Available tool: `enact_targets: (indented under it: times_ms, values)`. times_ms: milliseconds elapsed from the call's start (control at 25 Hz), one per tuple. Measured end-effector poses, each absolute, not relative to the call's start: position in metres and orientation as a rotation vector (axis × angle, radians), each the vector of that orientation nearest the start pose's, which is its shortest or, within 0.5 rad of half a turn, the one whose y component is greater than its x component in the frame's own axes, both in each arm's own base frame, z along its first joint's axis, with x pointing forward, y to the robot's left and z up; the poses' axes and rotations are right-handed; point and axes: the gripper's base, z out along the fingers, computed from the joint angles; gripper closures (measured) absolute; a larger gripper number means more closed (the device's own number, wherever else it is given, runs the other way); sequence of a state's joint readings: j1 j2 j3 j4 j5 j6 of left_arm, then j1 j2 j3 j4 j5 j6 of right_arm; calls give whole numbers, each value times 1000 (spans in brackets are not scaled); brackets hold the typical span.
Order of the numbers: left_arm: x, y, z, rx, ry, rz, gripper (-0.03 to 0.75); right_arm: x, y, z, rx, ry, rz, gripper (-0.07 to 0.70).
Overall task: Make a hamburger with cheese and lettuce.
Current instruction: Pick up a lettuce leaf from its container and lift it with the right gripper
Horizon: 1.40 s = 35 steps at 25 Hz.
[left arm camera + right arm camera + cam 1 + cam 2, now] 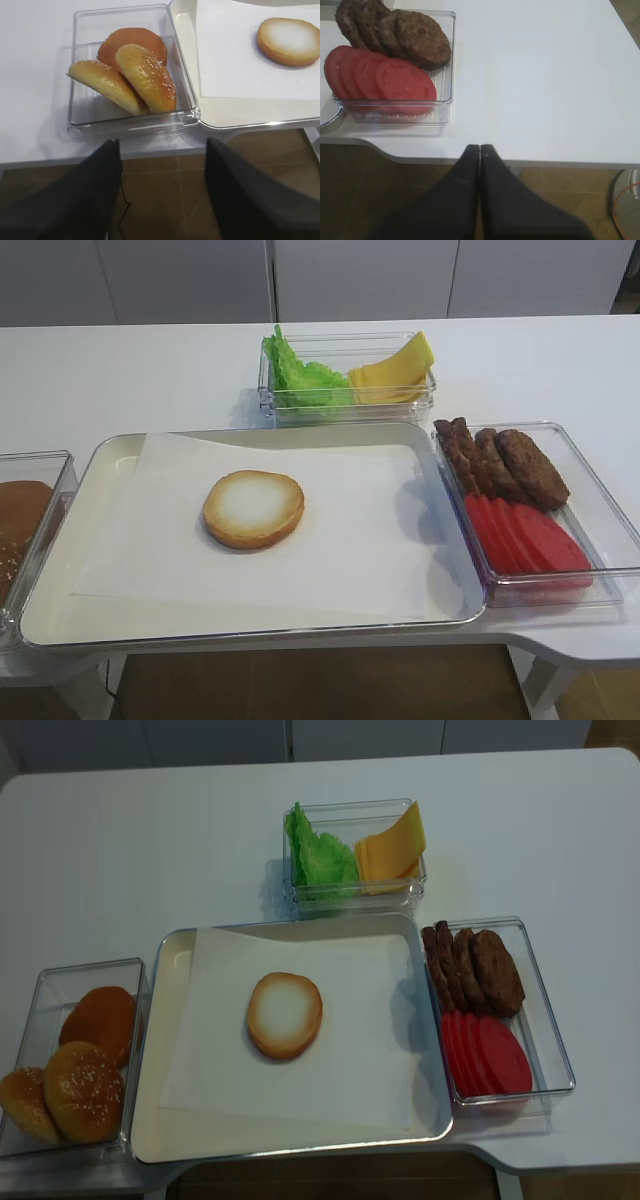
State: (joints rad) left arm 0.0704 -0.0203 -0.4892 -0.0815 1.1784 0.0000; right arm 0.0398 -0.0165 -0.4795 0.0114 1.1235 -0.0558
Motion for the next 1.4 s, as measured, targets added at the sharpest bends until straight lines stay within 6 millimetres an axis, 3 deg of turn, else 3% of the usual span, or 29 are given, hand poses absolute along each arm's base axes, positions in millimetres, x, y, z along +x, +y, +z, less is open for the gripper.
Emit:
enact_targets:
  times_ms: [1400]
  values:
    - [-12, -8, 265, -66, 2149, -58, 312, -8, 1, 267, -102, 2109, 4, 636]
